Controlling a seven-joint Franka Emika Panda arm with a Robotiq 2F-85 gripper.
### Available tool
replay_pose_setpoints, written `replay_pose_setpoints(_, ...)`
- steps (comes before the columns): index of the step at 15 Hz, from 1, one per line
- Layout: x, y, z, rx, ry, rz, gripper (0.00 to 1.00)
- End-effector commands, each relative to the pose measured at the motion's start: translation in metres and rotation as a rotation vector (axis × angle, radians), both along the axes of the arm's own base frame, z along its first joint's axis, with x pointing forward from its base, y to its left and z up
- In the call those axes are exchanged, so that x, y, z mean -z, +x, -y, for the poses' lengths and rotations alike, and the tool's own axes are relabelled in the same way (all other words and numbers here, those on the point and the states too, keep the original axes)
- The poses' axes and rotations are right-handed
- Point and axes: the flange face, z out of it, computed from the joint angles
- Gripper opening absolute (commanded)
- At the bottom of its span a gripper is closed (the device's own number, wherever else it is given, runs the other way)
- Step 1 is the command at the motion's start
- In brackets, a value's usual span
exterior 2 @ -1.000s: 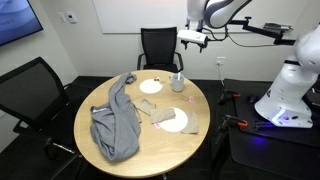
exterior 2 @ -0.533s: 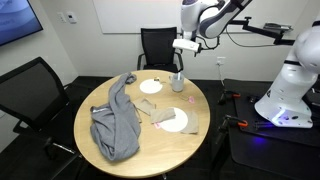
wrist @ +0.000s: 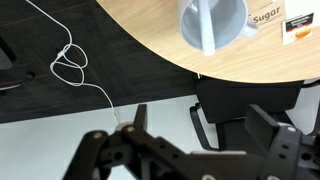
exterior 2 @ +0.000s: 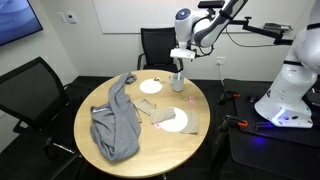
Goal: Take the marker out of the cup and put it on the table
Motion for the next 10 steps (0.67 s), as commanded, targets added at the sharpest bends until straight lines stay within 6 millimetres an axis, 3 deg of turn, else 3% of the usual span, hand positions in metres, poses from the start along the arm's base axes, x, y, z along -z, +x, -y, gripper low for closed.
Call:
replay_pose_setpoints(1, 0.018, 0.009, 0.002, -0.027, -0.007, -0.010, 1.00)
replay_pose_setpoints(5, 0.039, 0.011, 0.003, -0.091, -0.012, -0.021, 1.00)
replay_pose_setpoints(6, 0.033, 0.006, 0.000, -0.049, -0.001, -0.033, 1.00)
replay_pose_setpoints(10, 0.042, 0.008, 0.002, -0.071, -0.003, -0.037, 1.00)
